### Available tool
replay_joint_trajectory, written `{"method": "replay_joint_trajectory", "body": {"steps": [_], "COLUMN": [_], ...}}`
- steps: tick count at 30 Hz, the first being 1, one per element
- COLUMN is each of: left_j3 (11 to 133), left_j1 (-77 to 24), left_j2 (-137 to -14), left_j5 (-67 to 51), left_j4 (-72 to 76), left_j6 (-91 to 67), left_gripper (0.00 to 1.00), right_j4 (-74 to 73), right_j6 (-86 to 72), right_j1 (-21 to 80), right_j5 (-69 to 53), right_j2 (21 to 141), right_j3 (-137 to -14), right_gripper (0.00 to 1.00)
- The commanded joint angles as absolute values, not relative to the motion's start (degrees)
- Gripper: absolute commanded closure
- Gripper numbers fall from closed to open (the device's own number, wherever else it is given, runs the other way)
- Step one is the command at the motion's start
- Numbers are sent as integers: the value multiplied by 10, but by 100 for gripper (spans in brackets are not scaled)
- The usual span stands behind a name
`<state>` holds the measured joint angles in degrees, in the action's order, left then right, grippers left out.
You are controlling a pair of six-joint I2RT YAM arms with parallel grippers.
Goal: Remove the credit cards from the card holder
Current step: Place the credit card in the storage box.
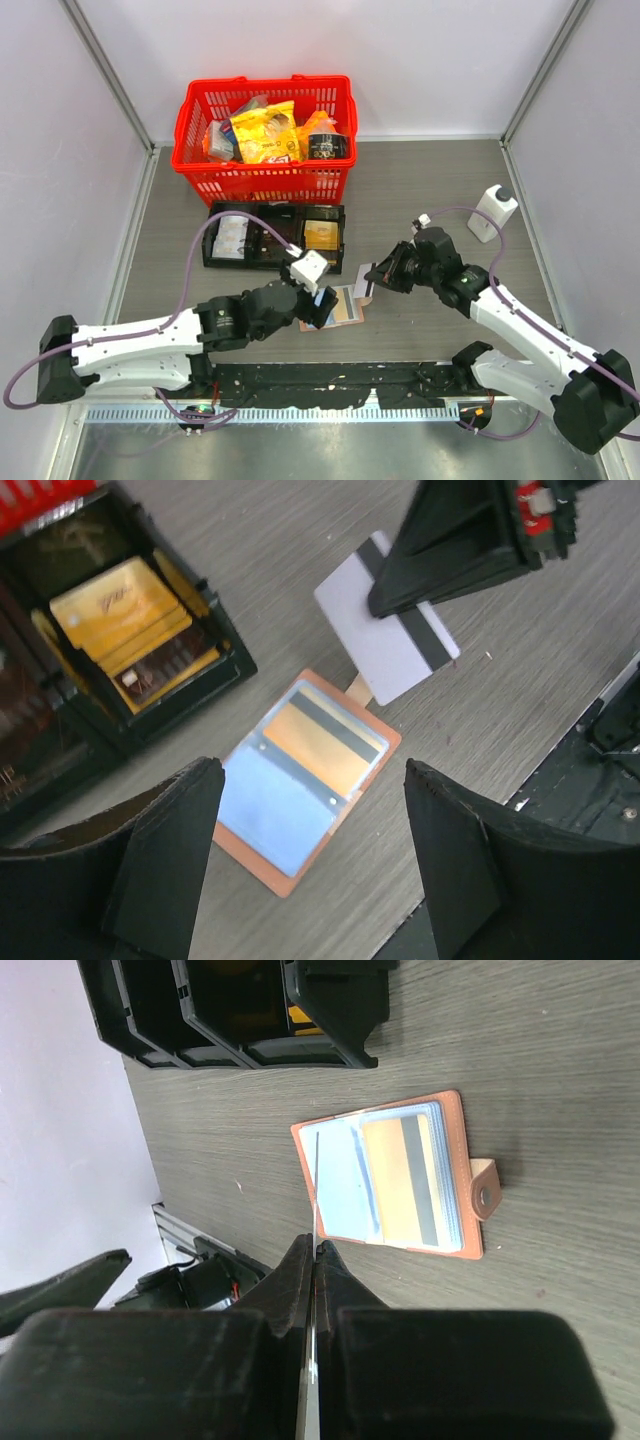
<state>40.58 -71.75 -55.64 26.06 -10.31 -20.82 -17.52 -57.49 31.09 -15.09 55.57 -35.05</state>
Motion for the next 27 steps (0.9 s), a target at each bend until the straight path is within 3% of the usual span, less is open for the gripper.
{"method": "replay_joint_trajectory", "body": {"steps": [1, 7, 17, 27], "left_j3": [384, 328, 323, 352], "left_j1": [-765, -809, -844, -853], "left_j2": [-577, -613, -709, -799], "left_j5": [308, 299, 317, 335], "left_j4": [63, 248, 377, 435], "left_j6": [-25, 134, 232, 280], "left_gripper": [22, 21, 27, 48], "right_j4": [-218, -229, -236, -234], "right_j6": [-622, -671, -703, -717], "right_j1": [326, 338, 339, 339], "right_j5": [-122, -99, -97, -98], "right_j2": [532, 501, 471, 454], "right_j3": [-381, -381, -378, -367], "right_gripper": [99, 99, 99, 99]}}
